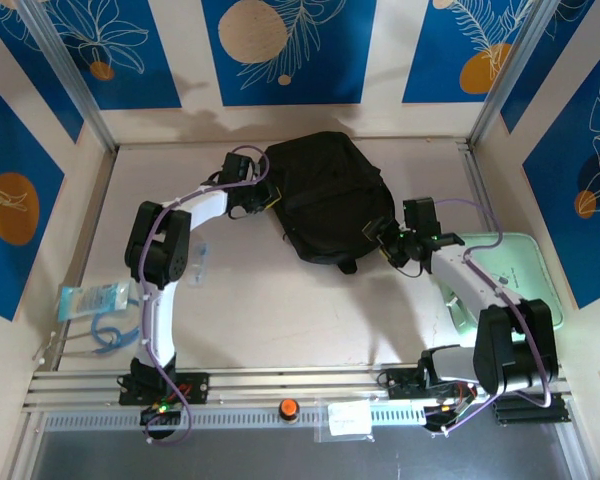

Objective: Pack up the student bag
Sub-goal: Rotate the student bag at the top-center of the table.

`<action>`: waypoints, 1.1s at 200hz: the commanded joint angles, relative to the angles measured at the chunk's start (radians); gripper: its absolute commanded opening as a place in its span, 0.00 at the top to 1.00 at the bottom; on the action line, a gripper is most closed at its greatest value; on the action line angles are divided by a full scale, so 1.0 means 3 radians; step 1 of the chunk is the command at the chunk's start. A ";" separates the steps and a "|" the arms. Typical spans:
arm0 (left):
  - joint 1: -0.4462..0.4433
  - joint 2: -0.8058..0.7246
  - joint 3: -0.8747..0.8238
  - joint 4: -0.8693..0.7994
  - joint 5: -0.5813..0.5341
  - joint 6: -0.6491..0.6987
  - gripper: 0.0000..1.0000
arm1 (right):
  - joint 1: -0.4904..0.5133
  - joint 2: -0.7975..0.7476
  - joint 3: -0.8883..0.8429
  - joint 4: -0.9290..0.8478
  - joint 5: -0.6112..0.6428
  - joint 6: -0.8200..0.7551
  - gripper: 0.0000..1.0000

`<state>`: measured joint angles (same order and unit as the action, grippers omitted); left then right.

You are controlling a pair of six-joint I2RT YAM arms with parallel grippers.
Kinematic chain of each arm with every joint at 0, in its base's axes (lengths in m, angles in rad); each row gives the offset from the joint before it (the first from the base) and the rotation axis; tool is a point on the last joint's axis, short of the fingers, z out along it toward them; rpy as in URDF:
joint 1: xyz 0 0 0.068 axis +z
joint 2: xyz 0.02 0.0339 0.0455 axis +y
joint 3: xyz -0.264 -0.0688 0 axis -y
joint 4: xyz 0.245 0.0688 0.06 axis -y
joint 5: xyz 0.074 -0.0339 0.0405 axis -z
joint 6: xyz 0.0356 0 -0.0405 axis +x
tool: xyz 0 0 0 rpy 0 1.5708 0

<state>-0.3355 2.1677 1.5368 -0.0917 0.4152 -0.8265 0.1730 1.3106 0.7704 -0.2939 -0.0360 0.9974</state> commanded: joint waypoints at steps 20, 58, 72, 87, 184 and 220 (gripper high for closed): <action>0.0028 -0.0172 -0.0102 0.0123 0.0119 0.0060 1.00 | 0.0021 0.0384 0.0052 0.0177 -0.0200 -0.0106 0.56; 0.0052 -0.0703 -0.0536 0.0270 0.0127 0.0089 1.00 | 0.0007 0.0765 0.0295 0.0269 -0.0113 -0.0255 0.68; 0.0055 -0.0929 -0.0675 0.0254 0.0104 0.0101 1.00 | -0.0004 0.0906 0.0403 0.0300 -0.0046 -0.0320 0.70; 0.0054 -0.1142 -0.0818 0.0245 0.0066 0.0075 1.00 | -0.0027 0.1074 0.0541 0.0326 0.0026 -0.0403 0.72; -0.0012 -0.1412 -0.1152 0.0680 0.0148 -0.0374 1.00 | 0.0047 0.0614 0.0970 -0.0449 0.0690 -0.0892 0.39; -0.0047 -0.1338 -0.1115 0.0755 0.0125 -0.0455 1.00 | 0.0286 0.0247 0.0965 -0.0815 0.0642 -0.0985 0.37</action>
<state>-0.3370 1.7699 1.1847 0.0277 0.4175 -0.9352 0.2020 1.4406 1.0389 -0.4065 0.1429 0.7444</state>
